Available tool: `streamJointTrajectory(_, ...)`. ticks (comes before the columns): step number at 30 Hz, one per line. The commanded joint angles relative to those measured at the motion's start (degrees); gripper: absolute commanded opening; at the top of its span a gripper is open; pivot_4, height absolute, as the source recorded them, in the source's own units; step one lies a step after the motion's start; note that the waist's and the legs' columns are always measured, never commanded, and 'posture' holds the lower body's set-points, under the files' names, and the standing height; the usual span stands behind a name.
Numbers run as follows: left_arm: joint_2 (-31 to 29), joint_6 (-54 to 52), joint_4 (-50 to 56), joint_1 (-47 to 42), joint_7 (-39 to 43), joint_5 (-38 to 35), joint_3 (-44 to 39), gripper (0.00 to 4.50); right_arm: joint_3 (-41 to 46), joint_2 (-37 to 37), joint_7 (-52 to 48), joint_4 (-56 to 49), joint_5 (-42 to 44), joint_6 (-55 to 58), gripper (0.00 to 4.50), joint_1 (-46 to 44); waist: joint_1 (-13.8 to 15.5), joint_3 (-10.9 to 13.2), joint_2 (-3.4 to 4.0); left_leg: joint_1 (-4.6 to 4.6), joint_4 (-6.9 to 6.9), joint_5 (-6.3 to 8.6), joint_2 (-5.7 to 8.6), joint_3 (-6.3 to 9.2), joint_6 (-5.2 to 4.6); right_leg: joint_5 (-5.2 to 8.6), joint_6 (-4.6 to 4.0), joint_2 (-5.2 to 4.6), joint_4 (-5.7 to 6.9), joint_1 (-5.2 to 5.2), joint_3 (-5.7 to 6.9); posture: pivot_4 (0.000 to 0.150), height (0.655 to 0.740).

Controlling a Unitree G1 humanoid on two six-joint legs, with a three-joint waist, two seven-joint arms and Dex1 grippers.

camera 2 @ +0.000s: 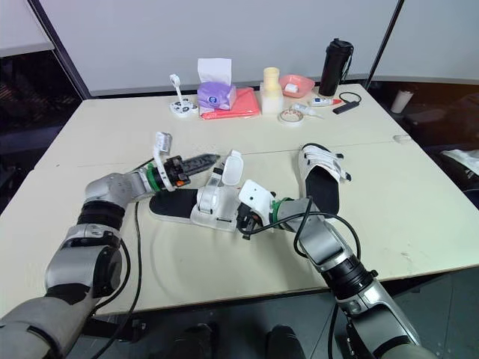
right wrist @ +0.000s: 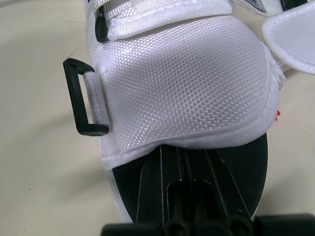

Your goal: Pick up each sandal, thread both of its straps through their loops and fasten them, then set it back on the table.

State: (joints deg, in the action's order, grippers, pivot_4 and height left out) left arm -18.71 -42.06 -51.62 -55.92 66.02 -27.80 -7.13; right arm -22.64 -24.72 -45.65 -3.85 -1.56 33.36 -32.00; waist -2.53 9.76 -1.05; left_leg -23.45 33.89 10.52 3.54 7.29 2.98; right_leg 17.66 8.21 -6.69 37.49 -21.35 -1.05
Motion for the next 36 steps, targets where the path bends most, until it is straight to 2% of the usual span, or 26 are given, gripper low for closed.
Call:
streamJointTrajectory(1, -0.2, 4.9, -4.7, -2.1, 0.3, 4.6, 2.4, 4.20, -0.7, -0.1, -0.2, 0.7, -0.6, 0.4, 0.00, 0.0, 0.0, 0.0, -0.01, 0.00, -0.01, 0.00, 0.00, 0.00, 0.00, 0.00, 0.00, 0.00, -0.01, -0.01, 0.00, 0.150, 0.7400)
streamJointTrajectory(7, -2.1, 8.6, -8.6, -2.2, -1.0, 8.1, 2.0, 4.20, -0.6, 1.0, 0.6, 1.2, -0.6, 0.1, 0.00, -0.4, 0.0, 0.0, -0.02, -0.01, -0.01, 0.00, -0.01, 0.01, 0.00, 0.00, 0.01, 0.00, -0.04, 0.01, 0.01, 0.150, 0.7400)
streamJointTrajectory(15, -4.9, 7.7, -3.7, 0.0, -2.9, 6.5, -1.5, 4.20, -1.2, 2.4, 0.6, 3.4, -0.8, -1.6, 0.00, -1.2, -0.5, 0.0, -0.02, -0.01, -0.01, 0.00, -0.04, 0.03, 0.00, 0.00, 0.01, 0.04, -0.03, -0.02, 0.01, 0.150, 0.7400)
streamJointTrajectory(19, -7.2, 2.5, 7.7, 4.0, -1.5, 3.5, -2.5, 4.20, -1.0, 2.4, 0.0, 4.2, -0.8, -2.3, 0.00, -1.8, -0.5, 0.0, -0.01, -0.01, -0.02, 0.00, -0.05, 0.07, 0.00, -0.01, 0.01, 0.04, -0.02, -0.02, -0.01, 0.150, 0.7400)
streamJointTrajectory(25, -10.5, -1.8, 26.7, 12.3, 1.4, 1.0, 0.3, 4.20, -0.8, 1.7, -0.9, 4.2, -0.9, -2.8, 0.00, -1.7, 0.0, 0.0, 0.00, -0.03, -0.03, 0.00, -0.05, 0.20, 0.00, -0.02, -0.02, 0.02, -0.05, -0.01, -0.01, 0.150, 0.7400)
streamJointTrajectory(32, -13.4, 4.7, 37.4, 19.9, 4.3, 3.4, 5.7, 4.20, 1.3, 0.4, -0.9, 1.9, -0.1, -1.0, 0.00, -1.5, 0.2, 0.1, 0.05, -0.04, -0.06, 0.01, -0.06, 0.22, 0.01, -0.03, -0.06, -0.01, -0.15, -0.01, -0.05, 0.150, 0.7400)
streamJointTrajectory(36, -11.7, 7.0, 38.1, 18.4, 2.3, 2.9, 5.7, 4.20, 2.0, -0.1, -0.7, 0.7, 0.2, -0.1, 0.00, -1.3, 0.8, 0.1, 0.04, -0.11, -0.05, 0.01, -0.05, 0.25, 0.01, -0.04, -0.07, -0.04, -0.19, -0.04, -0.03, 0.150, 0.7400)
